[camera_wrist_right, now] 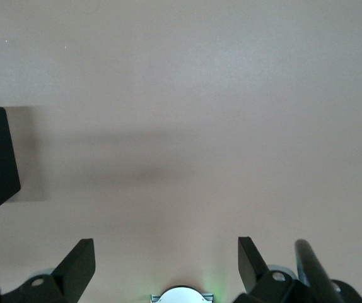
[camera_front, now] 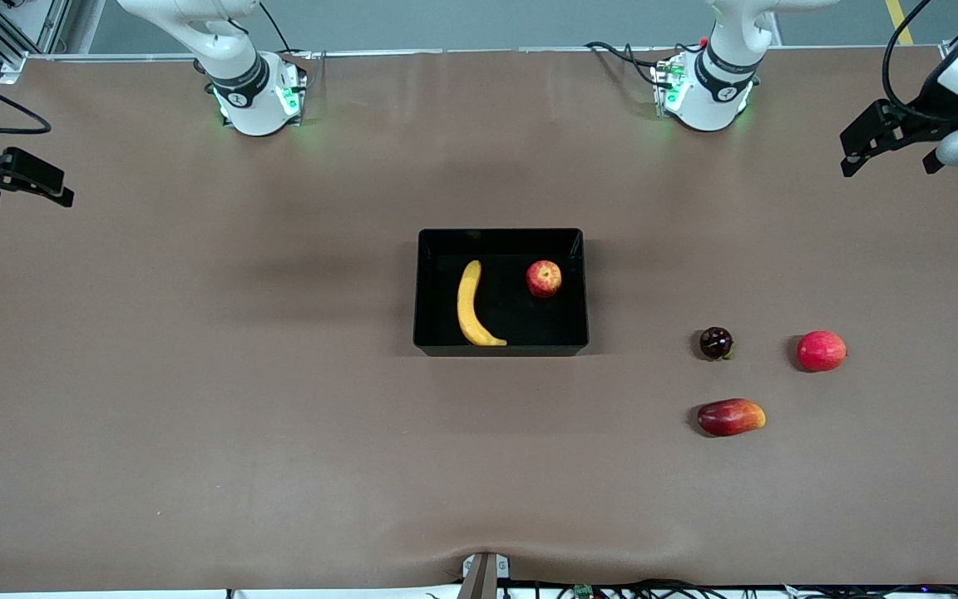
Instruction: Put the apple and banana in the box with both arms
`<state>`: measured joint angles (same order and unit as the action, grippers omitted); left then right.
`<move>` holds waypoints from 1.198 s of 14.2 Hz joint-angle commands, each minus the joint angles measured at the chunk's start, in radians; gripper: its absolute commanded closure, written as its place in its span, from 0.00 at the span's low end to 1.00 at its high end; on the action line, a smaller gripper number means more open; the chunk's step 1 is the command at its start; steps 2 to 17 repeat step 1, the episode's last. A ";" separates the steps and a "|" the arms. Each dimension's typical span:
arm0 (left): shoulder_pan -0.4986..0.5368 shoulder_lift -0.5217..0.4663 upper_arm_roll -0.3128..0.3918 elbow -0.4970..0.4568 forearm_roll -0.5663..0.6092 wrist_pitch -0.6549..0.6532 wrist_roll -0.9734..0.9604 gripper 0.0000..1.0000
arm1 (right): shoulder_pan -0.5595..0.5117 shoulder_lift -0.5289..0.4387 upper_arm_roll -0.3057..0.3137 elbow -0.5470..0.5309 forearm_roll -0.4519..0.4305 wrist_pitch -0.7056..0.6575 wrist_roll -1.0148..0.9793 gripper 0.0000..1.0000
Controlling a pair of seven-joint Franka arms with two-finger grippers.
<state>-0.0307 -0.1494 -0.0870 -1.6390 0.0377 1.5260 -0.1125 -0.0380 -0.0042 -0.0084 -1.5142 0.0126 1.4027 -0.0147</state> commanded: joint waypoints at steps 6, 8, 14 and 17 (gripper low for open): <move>-0.008 0.002 0.010 0.001 -0.021 0.006 0.021 0.00 | -0.020 -0.011 0.013 -0.006 -0.002 -0.004 -0.011 0.00; -0.008 0.002 0.010 0.001 -0.021 0.006 0.021 0.00 | -0.020 -0.011 0.013 -0.006 -0.002 -0.004 -0.011 0.00; -0.008 0.002 0.010 0.001 -0.021 0.006 0.021 0.00 | -0.020 -0.011 0.013 -0.006 -0.002 -0.004 -0.011 0.00; -0.008 0.002 0.010 0.001 -0.021 0.006 0.021 0.00 | -0.020 -0.011 0.013 -0.006 -0.002 -0.004 -0.011 0.00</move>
